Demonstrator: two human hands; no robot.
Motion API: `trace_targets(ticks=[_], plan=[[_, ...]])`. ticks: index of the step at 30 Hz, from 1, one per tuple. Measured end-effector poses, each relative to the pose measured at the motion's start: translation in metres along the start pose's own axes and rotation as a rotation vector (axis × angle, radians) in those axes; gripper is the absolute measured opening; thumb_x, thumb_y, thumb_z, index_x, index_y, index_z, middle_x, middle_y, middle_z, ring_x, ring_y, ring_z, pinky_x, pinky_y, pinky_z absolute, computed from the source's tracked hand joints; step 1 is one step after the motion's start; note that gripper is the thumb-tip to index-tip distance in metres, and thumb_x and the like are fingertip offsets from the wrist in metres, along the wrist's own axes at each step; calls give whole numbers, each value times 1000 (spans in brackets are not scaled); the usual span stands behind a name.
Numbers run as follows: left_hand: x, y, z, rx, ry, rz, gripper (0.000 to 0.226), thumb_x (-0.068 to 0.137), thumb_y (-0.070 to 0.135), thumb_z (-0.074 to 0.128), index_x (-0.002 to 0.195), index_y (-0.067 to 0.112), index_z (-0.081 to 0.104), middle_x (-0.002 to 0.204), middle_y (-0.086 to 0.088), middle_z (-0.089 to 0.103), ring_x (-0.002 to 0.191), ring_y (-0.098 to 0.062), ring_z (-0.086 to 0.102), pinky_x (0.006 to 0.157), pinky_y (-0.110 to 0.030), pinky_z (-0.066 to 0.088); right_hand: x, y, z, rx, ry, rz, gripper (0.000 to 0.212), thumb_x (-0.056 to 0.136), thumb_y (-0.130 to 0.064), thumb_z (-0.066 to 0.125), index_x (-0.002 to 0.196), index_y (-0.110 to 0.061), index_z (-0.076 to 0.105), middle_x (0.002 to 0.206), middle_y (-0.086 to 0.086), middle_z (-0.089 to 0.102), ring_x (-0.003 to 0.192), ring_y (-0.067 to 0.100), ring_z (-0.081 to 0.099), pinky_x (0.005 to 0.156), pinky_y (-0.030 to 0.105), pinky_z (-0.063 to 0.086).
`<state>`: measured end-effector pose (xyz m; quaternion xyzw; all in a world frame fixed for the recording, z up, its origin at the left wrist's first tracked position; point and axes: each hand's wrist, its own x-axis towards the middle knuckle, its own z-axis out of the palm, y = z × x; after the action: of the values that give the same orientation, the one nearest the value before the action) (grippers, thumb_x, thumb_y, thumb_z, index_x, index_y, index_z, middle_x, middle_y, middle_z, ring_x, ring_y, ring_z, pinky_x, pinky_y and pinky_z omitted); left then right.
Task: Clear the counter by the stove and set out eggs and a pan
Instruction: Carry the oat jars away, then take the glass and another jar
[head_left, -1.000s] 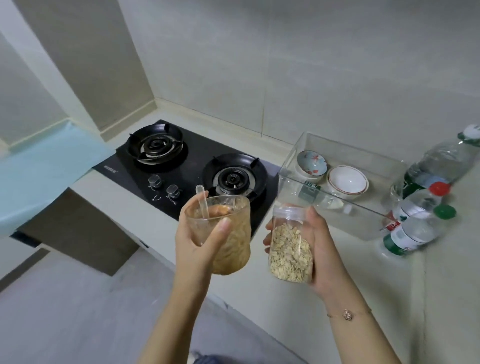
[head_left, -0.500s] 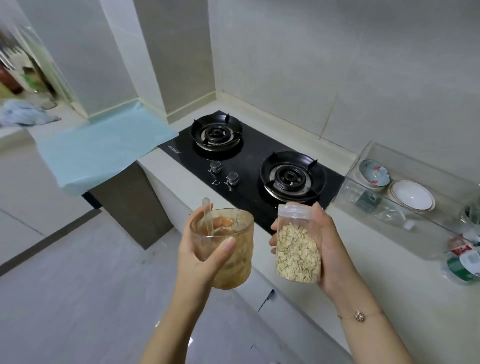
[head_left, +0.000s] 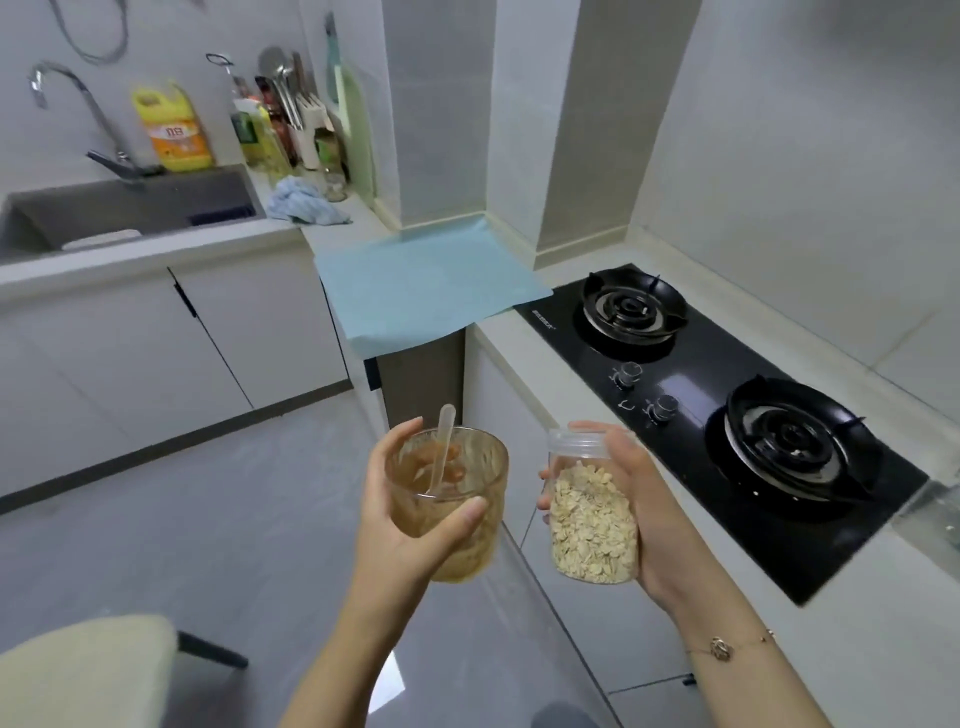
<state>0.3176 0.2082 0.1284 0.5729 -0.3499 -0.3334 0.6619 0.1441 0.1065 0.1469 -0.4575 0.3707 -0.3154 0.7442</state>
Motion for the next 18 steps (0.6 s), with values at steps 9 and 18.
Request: trace_targets(ticks=[9,18], plan=[[33,-10,-83,9,213,-57,84,46,47,78,124,45,45,105,31,59,102,2,60,78,-20,55,81,12,81,-12,-208,106,83,43,-69,82,107,-18,64,95,20,67,75,31,68,66,40,58],[128,-12,-147,36,464,-40,86,44,39,80,124,37,49,115,4,61,101,-8,64,76,-20,54,224,11,158,-29,-384,171,93,45,-67,82,117,-15,56,95,19,68,74,32,68,65,39,57]])
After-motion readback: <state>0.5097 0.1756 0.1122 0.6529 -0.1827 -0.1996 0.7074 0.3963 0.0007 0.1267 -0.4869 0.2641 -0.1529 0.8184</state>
